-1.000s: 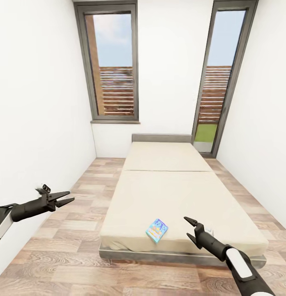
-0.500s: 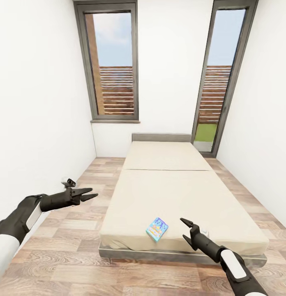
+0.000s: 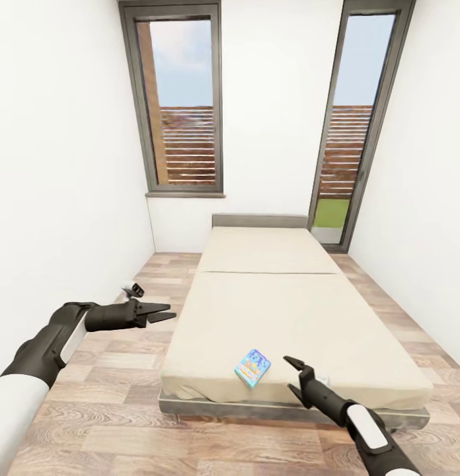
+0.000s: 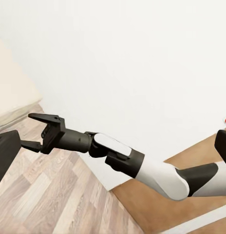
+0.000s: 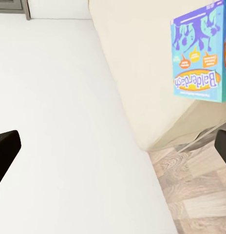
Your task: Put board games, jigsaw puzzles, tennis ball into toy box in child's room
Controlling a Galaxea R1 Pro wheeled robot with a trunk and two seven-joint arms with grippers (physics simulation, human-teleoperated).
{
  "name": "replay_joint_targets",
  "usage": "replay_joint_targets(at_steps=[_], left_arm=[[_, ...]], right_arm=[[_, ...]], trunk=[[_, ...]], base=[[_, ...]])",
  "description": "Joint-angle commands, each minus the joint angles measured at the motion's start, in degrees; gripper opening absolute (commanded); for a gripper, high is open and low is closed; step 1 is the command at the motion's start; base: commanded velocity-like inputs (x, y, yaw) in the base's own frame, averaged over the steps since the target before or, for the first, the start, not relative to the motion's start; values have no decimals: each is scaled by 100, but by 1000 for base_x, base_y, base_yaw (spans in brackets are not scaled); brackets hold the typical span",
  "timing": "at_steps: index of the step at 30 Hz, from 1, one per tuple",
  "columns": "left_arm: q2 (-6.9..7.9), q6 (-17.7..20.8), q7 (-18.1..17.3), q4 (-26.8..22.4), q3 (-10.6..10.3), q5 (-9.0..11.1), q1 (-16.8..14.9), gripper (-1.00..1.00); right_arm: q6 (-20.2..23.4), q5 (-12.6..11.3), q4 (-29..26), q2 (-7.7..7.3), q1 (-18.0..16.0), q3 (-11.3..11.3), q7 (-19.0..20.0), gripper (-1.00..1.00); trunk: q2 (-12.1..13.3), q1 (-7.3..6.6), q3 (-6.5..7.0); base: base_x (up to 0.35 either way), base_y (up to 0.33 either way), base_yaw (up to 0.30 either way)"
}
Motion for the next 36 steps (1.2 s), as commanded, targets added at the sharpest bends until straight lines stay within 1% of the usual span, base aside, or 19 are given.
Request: replay_joint_targets(at_steps=[1, 7, 11, 14, 20, 36], left_arm=[[-5, 69, -18, -7, -21, 16, -2, 100], [-32, 174, -20, -38, -40, 21, 2, 100], [-38, 201, -35, -50, -35, 28, 3, 100], [-40, 209, -110, -54, -29, 51, 3, 100], [-40, 213, -287, -48, -25, 71, 8, 100], [-40, 180, -287, -48, -54, 75, 40, 100]], right_arm=[[33, 0, 4, 30, -8, -21, -5, 100], [-7, -22, 5, 138, -17, -23, -169, 100], [-18, -32, 6, 156, -18, -24, -209, 100], [-29, -35, 14, 148, -18, -40, -223, 100], [-26, -32, 32, 83, -19, -69, -224, 100], [-59, -20, 41, 55, -19, -83, -203, 100]], trunk=[[-45, 22, -25], [-286, 154, -132], [-446, 242, -204], [-566, 308, -258], [-807, 440, -366], [-1449, 791, -653]], base=[[0, 0, 0], [0, 0, 0], [0, 0, 0], [0, 0, 0], [0, 0, 0], [0, 0, 0]])
